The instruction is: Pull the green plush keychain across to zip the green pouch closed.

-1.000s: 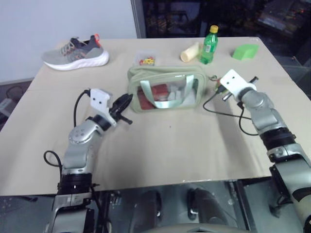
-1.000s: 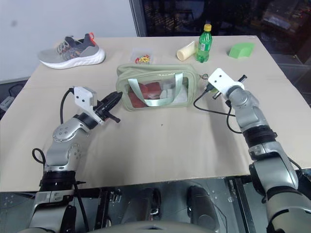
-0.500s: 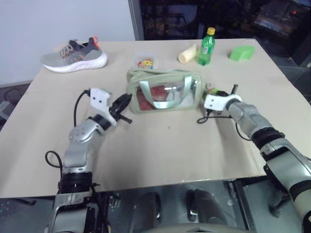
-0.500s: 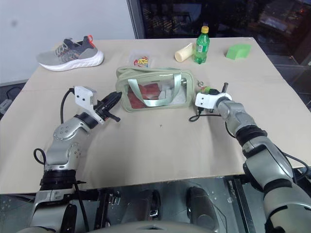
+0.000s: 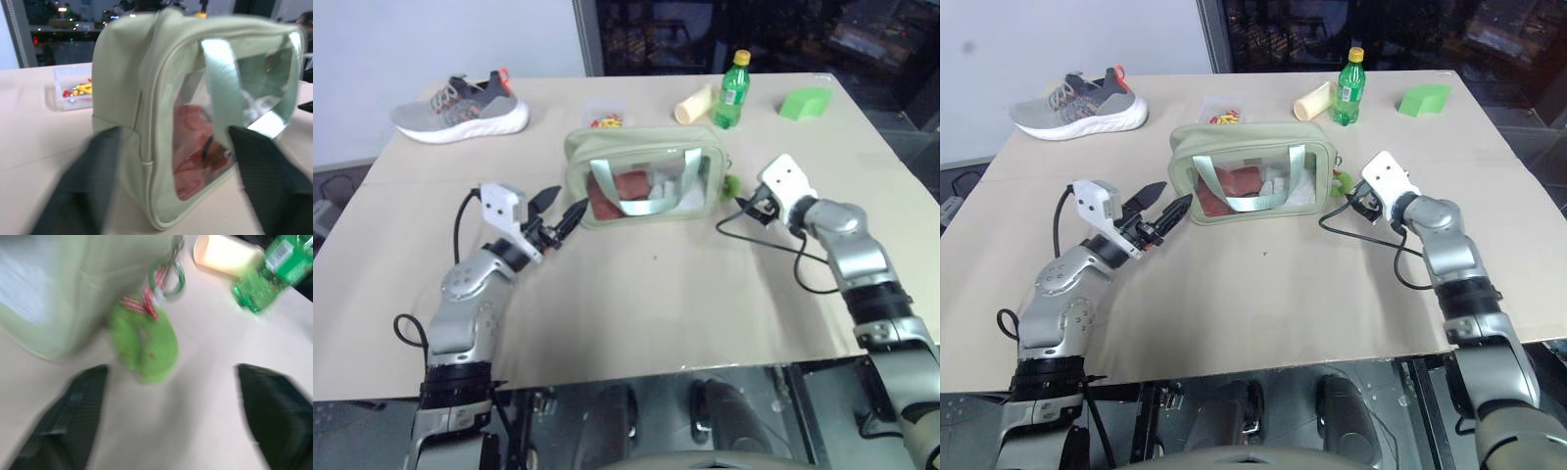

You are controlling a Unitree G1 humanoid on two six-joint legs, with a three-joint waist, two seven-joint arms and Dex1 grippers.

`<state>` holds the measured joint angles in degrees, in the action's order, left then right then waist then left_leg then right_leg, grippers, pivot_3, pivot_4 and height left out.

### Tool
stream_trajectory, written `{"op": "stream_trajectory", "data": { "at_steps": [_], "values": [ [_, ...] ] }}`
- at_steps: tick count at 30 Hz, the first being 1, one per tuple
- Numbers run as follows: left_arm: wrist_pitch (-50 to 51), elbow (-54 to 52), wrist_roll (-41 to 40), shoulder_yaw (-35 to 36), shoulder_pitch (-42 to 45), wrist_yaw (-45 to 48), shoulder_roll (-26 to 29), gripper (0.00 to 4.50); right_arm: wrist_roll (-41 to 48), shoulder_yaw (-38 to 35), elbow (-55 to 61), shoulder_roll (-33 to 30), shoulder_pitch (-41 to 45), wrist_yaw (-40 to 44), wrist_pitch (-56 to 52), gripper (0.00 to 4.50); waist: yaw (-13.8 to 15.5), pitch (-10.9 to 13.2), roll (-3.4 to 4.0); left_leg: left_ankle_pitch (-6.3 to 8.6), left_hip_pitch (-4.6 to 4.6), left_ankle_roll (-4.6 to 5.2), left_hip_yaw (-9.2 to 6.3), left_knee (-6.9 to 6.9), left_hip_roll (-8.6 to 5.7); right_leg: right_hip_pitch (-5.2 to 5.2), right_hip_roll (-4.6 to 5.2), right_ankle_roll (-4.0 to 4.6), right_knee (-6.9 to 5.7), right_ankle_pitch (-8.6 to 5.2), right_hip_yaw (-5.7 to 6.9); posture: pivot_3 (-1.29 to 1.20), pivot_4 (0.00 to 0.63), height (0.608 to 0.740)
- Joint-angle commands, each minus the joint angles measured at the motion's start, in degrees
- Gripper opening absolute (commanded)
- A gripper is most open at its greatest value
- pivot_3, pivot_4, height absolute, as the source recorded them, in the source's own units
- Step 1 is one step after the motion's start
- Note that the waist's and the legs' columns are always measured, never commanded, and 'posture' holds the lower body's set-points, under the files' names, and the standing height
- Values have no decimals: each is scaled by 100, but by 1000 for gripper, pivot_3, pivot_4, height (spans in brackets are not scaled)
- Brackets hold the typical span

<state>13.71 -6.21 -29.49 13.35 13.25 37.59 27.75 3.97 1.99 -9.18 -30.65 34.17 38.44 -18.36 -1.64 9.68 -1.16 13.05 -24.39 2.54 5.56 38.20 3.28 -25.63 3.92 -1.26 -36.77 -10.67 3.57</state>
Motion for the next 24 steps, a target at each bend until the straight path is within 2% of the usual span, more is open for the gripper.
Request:
{"op": "stream_trajectory", "data": {
  "at_steps": [1, 5, 9, 12, 18, 24],
  "values": [
    [205, -720, -394, 177, -343, 269, 177, 4374, 656, -486, 1023, -362, -454, 493, -483, 4500, 24, 0, 0, 1, -2, 0, -2, 0, 0, -1, 0, -1, 2, -1, 1, 0, 150, 740],
    [434, -1326, -636, 228, -979, 513, 414, 4374, 982, -747, 1601, -892, -1065, 929, -609, 4500, 81, 1, 0, 3, -10, 3, -3, 2, -1, -6, 2, 18, 9, -16, 6, 0, 150, 740],
    [574, -1418, -661, 378, -1241, 341, 475, 4374, 1323, -951, 2140, -1094, -1573, 1071, -818, 4500, 104, 2, 1, 3, -9, 2, -7, 9, 0, -6, 4, 20, 8, -18, 8, 0, 150, 740],
    [612, -1233, -630, 578, -1183, 245, 553, 4374, 1603, -1040, 2936, -897, -2086, 763, -1181, 4500, 118, 2, 1, 3, -12, 1, -19, 11, 0, -4, 3, 20, 7, -18, 17, 0, 150, 740],
    [704, -916, -696, 955, -931, 299, 860, 4374, 1439, -942, 4065, -193, -3233, -289, -1467, 4500, 141, 2, 1, 3, -31, 1, -26, 11, -1, -12, 6, 19, 15, -19, 22, 0, 150, 740],
    [888, -739, -736, 1004, -982, 686, 1199, 4374, 1431, -1043, 4353, -265, -3699, -439, -1511, 4500, 141, 2, 1, 6, -28, -3, -24, 13, -1, -10, 11, 19, 17, -18, 22, 0, 150, 740]
  ]
}}
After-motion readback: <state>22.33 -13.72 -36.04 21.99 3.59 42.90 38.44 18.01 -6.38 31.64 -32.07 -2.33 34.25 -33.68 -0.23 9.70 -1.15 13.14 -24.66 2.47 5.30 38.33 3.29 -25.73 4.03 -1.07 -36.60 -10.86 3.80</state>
